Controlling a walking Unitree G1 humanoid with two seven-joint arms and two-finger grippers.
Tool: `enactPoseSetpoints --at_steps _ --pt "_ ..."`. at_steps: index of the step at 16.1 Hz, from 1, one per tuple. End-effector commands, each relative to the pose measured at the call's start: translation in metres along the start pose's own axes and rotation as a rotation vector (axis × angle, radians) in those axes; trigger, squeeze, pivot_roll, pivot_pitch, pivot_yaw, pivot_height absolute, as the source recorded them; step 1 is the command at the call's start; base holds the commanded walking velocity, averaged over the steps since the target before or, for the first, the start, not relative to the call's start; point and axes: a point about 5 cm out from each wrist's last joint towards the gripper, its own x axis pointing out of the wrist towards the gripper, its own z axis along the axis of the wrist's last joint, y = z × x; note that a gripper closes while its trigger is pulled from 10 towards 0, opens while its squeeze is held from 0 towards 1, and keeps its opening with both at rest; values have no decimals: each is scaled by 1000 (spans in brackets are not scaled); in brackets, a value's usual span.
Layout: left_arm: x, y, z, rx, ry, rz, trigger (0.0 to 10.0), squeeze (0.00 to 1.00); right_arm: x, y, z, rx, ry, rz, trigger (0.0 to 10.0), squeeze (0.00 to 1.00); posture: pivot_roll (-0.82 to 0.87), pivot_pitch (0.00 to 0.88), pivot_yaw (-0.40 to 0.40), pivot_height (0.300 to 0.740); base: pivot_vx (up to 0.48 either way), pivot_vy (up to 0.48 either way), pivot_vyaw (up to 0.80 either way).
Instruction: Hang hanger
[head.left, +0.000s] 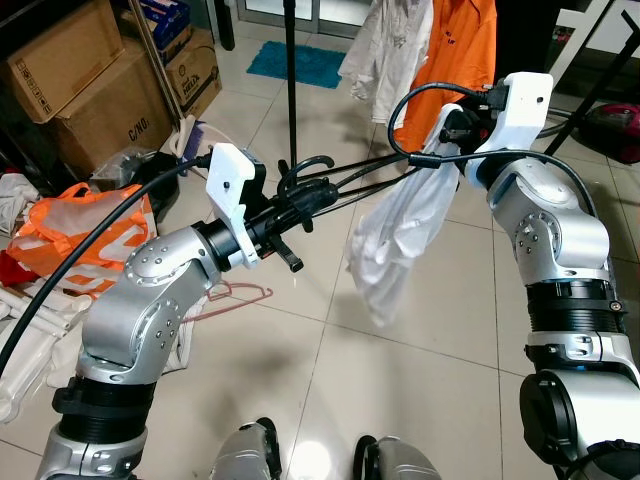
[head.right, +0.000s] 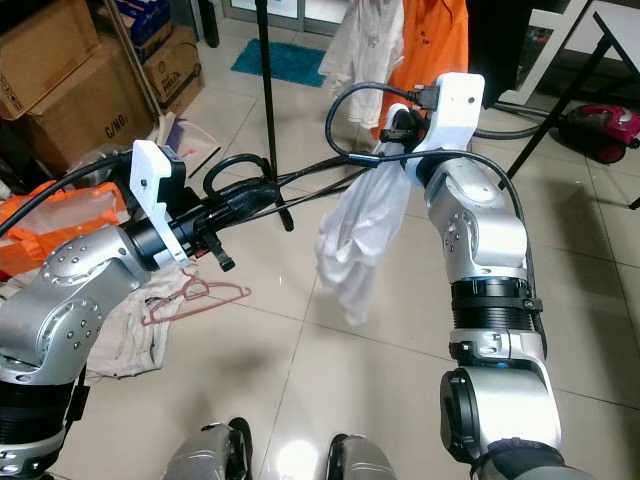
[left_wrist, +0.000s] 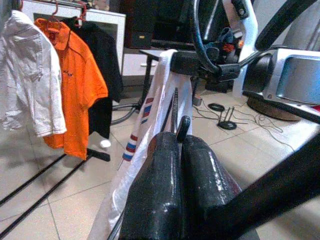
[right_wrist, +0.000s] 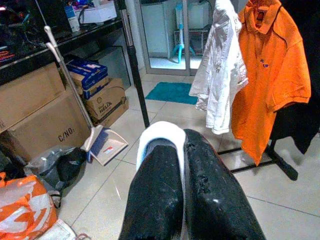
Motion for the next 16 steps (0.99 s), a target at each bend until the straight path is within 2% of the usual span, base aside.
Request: enactPoseSetpoints --at_steps 1,4,7,11,16 --pt "0 0 0 17 15 14 10000 0 1 0 9 -6 -39 -1 10000 0 -57 135 -41 740 0 0 0" --pt "3 13 -9 48 67 138 10000 0 -1 1 12 5 -55 4 10000 0 -67 141 -37 740 0 0 0" --pt "7 15 -13 55 77 166 10000 0 -2 4 14 8 -57 15 10000 0 -73 144 -36 740 0 0 0" --pt "12 11 -12 41 60 153 10000 0 -4 7 13 0 -56 26 10000 0 -85 148 -32 740 0 0 0" --pt "12 3 -1 21 13 103 10000 0 -3 2 8 -21 -42 1 10000 0 -83 151 -33 740 0 0 0"
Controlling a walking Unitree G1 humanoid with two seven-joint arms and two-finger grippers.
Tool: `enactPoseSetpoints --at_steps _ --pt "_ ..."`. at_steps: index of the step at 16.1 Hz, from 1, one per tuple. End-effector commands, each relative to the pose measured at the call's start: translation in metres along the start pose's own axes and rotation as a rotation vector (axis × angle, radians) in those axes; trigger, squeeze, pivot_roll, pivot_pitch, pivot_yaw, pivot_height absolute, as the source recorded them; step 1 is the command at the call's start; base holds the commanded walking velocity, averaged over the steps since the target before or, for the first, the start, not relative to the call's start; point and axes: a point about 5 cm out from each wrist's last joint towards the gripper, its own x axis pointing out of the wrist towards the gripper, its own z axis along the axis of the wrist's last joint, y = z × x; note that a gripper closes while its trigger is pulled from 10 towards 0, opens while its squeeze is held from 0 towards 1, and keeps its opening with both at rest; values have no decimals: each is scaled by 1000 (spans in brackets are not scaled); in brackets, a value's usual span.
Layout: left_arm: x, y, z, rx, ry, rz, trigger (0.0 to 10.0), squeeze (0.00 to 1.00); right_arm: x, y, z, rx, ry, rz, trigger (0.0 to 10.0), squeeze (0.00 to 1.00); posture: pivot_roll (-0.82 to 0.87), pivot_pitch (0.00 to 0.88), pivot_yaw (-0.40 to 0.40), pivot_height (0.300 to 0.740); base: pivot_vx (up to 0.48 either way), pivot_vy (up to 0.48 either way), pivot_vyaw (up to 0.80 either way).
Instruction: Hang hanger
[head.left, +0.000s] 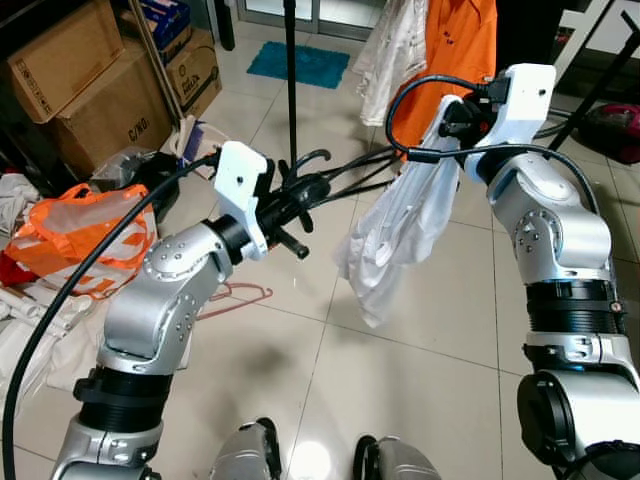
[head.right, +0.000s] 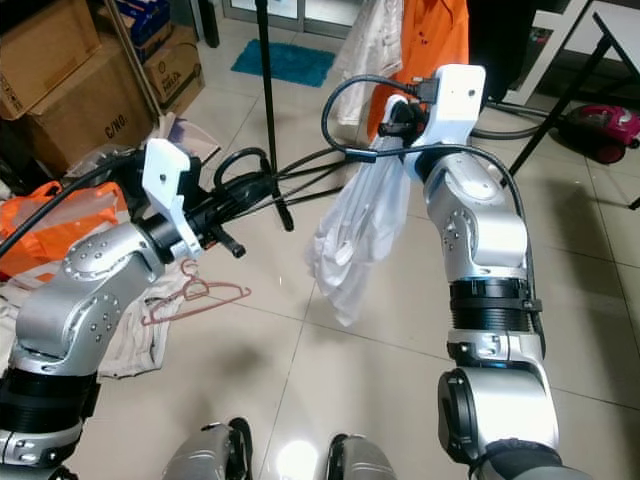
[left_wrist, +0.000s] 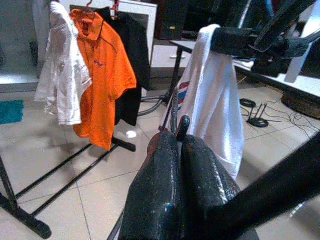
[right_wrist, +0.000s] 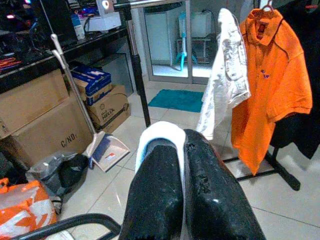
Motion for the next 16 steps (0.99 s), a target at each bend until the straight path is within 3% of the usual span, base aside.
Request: enactPoseSetpoints --at_steps 1,16 --pt "0 -4 6 1 -20 -25 10000 0 -2 -4 0 -13 -8 -13 10000 0 -83 151 -33 740 0 0 0" --pt "-7 -20 13 -41 -16 -121 10000 0 4 -17 -19 -98 32 -96 10000 0 -77 155 -41 740 0 0 0"
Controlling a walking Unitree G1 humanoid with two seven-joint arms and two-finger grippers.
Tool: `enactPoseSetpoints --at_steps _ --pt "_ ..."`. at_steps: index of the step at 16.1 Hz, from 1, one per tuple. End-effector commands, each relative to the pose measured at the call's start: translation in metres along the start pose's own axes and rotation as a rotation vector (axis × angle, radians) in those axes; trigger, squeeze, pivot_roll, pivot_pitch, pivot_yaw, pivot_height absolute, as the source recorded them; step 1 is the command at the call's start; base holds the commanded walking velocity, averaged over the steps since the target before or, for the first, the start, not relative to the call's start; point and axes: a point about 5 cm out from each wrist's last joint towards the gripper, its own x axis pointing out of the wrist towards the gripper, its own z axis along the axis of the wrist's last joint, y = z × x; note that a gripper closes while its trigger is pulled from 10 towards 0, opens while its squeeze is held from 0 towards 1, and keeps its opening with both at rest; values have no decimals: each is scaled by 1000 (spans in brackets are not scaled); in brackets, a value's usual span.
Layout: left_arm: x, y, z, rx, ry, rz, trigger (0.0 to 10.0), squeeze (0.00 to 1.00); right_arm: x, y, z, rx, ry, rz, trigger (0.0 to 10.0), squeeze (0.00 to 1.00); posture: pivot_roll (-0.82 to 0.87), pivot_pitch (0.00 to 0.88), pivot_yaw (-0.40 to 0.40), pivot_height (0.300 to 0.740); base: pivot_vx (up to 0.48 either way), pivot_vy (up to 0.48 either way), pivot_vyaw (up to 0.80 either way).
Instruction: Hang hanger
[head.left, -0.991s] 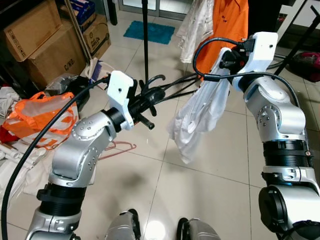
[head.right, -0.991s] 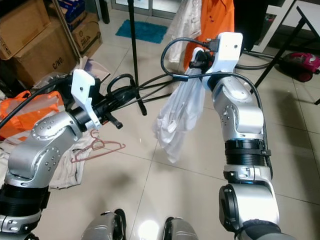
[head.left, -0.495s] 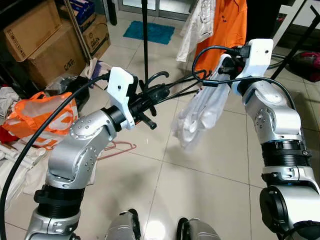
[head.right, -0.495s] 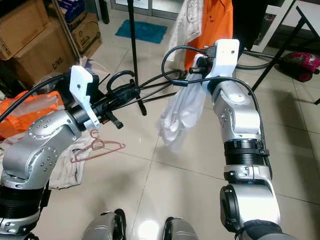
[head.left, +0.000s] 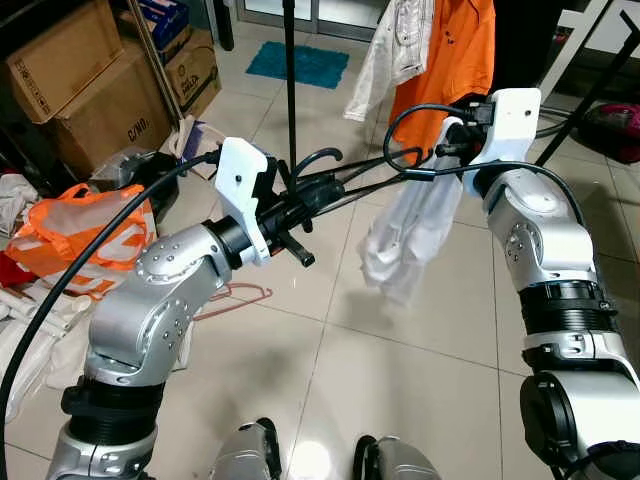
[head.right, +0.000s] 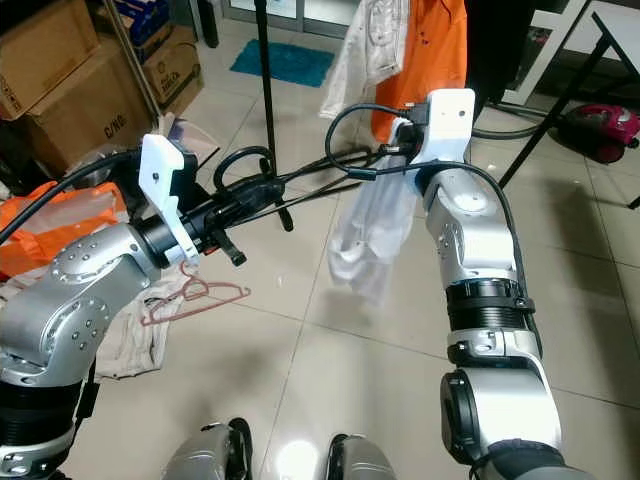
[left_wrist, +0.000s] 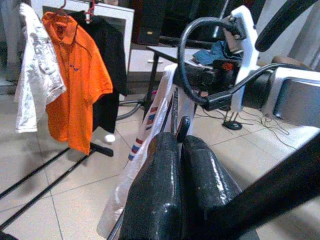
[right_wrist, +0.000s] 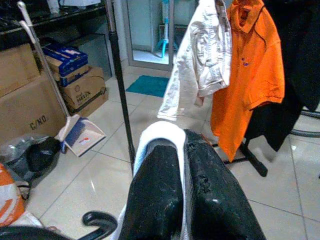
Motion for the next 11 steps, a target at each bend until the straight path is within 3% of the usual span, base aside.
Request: enactPoseSetpoints --at_steps 1,3,8,11 --pt "0 -6 2 0 -1 -31 10000 0 1 -5 6 -7 -27 -22 10000 0 -76 155 -41 740 0 0 0" --pt "0 -4 -3 -4 18 -13 10000 0 1 -4 10 12 -40 -23 10000 0 -76 156 -40 740 0 0 0" --pt "6 11 -13 78 56 142 10000 0 -2 3 31 37 -97 12 10000 0 -83 152 -38 740 0 0 0" --pt "11 7 -14 55 42 117 10000 0 -4 6 34 47 -103 18 10000 0 -91 149 -33 740 0 0 0"
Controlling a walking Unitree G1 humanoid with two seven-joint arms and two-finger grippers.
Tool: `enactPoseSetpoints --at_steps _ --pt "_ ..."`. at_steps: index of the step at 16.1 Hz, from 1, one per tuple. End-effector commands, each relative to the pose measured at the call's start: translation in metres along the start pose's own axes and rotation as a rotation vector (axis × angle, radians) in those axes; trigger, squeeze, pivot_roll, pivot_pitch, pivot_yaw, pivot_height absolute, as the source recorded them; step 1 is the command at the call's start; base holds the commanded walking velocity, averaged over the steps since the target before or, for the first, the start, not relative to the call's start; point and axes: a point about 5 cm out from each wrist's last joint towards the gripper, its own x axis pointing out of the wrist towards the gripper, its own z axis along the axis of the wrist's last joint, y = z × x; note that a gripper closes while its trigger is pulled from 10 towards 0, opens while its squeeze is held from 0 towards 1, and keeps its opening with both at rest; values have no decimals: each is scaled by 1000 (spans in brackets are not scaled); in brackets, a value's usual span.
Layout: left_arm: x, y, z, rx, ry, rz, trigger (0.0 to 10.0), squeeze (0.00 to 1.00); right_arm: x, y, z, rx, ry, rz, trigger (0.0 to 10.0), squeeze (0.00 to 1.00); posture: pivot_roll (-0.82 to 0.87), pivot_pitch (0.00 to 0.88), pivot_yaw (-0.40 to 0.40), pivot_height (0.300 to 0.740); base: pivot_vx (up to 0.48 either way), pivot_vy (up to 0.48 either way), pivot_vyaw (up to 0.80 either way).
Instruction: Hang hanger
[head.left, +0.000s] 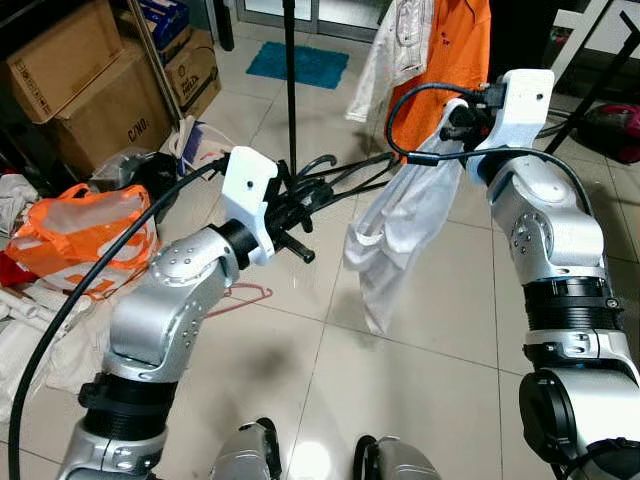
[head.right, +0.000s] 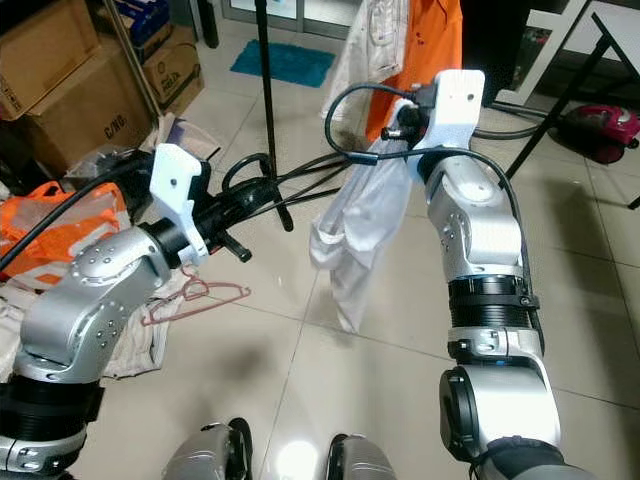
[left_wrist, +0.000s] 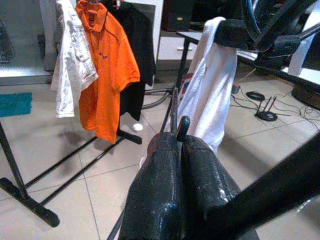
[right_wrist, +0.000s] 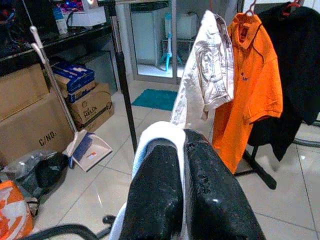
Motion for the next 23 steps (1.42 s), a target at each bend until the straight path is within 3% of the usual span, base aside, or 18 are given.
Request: enactPoseSetpoints --at_steps 1,17,23 --pt "4 -4 3 6 -17 -25 10000 0 -2 3 14 13 -49 6 10000 0 -91 149 -33 740 0 0 0" --pt "7 -12 6 -47 -53 -79 10000 0 -3 29 19 44 -52 74 10000 0 -94 148 -25 740 0 0 0" --pt "7 -13 4 -45 -49 -76 10000 0 -4 31 15 51 -38 78 10000 0 -88 138 -24 740 0 0 0"
